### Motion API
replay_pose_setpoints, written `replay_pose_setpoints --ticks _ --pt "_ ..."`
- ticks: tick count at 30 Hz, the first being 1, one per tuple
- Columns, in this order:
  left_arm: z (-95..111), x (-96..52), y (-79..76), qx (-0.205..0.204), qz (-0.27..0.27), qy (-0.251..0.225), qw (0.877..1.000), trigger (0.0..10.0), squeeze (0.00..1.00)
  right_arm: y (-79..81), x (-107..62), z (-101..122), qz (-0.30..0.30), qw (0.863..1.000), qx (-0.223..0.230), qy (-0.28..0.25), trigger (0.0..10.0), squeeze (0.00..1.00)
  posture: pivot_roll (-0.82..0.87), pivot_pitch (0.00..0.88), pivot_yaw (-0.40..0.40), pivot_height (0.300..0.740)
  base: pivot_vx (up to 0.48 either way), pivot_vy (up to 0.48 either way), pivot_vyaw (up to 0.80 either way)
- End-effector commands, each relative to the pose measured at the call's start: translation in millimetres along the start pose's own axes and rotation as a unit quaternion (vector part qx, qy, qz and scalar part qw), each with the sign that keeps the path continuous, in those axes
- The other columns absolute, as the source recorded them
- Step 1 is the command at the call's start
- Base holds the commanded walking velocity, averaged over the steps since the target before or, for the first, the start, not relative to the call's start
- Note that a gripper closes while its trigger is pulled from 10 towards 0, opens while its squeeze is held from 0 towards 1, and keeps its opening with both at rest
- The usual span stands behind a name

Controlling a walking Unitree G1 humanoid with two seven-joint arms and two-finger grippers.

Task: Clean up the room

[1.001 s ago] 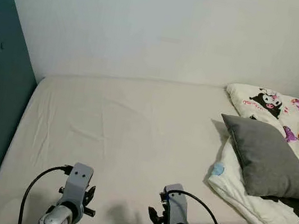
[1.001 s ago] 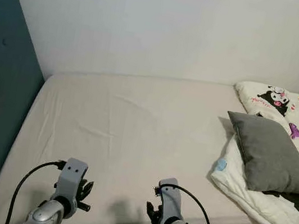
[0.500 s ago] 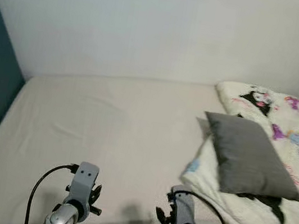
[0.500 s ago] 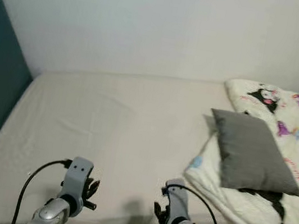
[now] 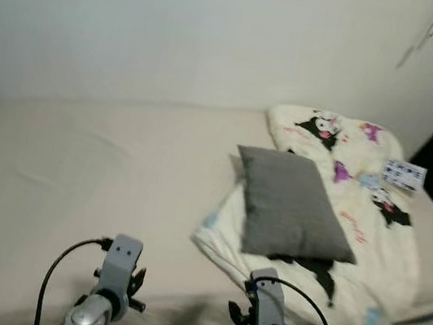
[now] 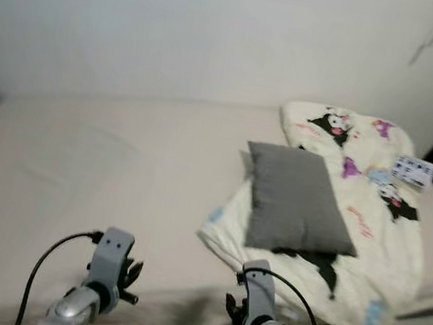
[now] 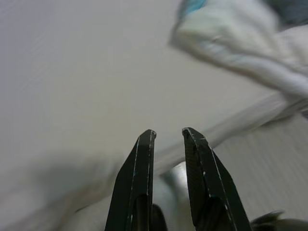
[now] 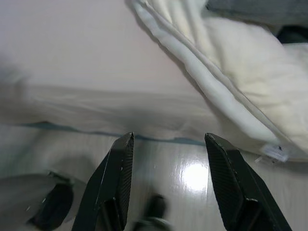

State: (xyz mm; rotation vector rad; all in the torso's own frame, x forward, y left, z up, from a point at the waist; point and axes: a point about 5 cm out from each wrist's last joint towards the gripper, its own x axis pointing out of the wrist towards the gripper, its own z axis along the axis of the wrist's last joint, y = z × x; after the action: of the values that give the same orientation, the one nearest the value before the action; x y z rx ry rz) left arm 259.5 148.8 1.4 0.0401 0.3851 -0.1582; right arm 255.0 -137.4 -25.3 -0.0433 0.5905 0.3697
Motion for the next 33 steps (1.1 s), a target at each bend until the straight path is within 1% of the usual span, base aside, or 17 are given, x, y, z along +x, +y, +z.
replay_pose_setpoints --ticks 1,3,5,6,7,15,33 --pt "-4.7 -1.7 -1.0 0.001 -0.001 0.010 1.000 10.0 0.00 -3.0 -1.7 -3.6 -0.005 1.000 0.003 0.007 10.0 0.00 0.03 0.127 -0.050 0.740 0.000 -0.480 0.00" --pt "-4.3 -1.4 -1.0 0.006 -0.001 0.010 1.000 10.0 0.00 -3.1 -1.6 -3.5 -0.005 1.000 0.003 0.007 10.0 0.00 0.03 0.129 -0.050 0.740 0.000 -0.480 0.00" --pt "-5.4 -0.2 -1.8 0.020 -0.007 0.022 1.000 10.0 0.00 -3.1 -1.5 -3.3 -0.005 1.000 0.004 0.007 10.0 0.00 0.03 0.129 -0.050 0.740 0.000 0.000 0.00" --pt "-5.4 -0.2 -1.8 0.020 -0.007 0.022 1.000 10.0 0.00 -3.1 -1.5 -3.3 -0.005 1.000 0.004 0.007 10.0 0.00 0.03 0.129 -0.050 0.740 0.000 0.000 0.00" --pt "-5.3 0.4 -3.0 0.032 -0.014 0.023 0.999 10.0 0.00 -3.2 -1.5 -3.2 -0.005 1.000 0.004 0.007 10.0 0.00 0.03 0.129 -0.050 0.740 0.000 0.439 0.00" --pt "-5.8 0.5 -3.3 0.034 -0.013 0.027 0.999 10.0 0.00 -2.9 -1.7 -3.0 -0.006 1.000 0.005 0.005 10.0 0.00 0.03 0.129 -0.047 0.740 0.000 0.382 0.00" --pt "-3.3 1.8 -0.9 0.037 0.002 0.018 0.999 10.0 0.00 -3.3 -0.7 0.2 -0.010 1.000 0.004 -0.003 10.0 0.00 0.04 0.127 -0.047 0.740 0.000 0.000 0.00"
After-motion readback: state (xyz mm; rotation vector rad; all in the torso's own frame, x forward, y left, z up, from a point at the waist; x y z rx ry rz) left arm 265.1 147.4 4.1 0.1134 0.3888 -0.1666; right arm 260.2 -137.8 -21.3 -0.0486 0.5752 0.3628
